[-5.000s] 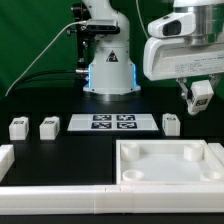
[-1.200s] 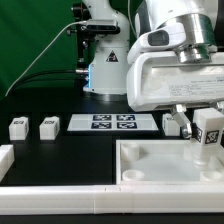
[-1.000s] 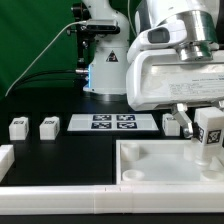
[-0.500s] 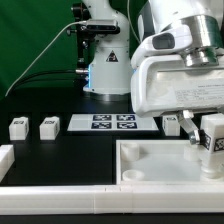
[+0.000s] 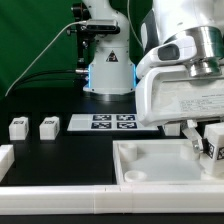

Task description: Assemble one leg

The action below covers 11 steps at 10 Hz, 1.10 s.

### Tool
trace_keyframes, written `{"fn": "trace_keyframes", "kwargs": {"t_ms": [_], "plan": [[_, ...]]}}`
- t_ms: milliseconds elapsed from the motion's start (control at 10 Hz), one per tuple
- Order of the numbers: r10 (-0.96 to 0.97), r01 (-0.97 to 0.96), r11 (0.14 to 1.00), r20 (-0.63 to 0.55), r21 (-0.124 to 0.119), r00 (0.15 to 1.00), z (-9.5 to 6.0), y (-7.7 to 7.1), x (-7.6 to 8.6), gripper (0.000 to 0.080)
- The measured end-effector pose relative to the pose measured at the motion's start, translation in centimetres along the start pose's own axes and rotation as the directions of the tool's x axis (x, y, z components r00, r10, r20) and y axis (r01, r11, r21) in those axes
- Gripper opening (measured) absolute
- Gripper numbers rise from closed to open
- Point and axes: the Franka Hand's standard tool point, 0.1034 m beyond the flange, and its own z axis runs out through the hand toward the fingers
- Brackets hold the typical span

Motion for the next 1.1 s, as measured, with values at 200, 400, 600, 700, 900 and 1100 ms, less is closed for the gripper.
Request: {"fn": "trace_keyframes", "kwargs": {"t_ms": [200, 400, 600, 700, 900, 1100], "plan": [[0.001, -0.002, 1.0, -0.028, -0.009, 1.0, 0.23, 0.17, -0.19, 0.029], [0.001, -0.002, 1.0, -0.028, -0.009, 1.0, 0.25, 0.15, -0.31, 0.029], [0.001, -0.001, 1.0, -0.02, -0.007, 1.0, 0.24, 0.11, -0.36, 0.0301], [0.001, -0.001, 1.0, -0.003, -0.003, 1.0, 0.37, 0.03, -0.64, 0.0301], [0.002, -0.002, 1.0, -0.003, -0.003, 1.0, 0.36, 0.09, -0.64, 0.0604], [0.003, -0.003, 1.0, -0.003, -0.004, 1.0, 0.36, 0.14, -0.67, 0.0642]]}}
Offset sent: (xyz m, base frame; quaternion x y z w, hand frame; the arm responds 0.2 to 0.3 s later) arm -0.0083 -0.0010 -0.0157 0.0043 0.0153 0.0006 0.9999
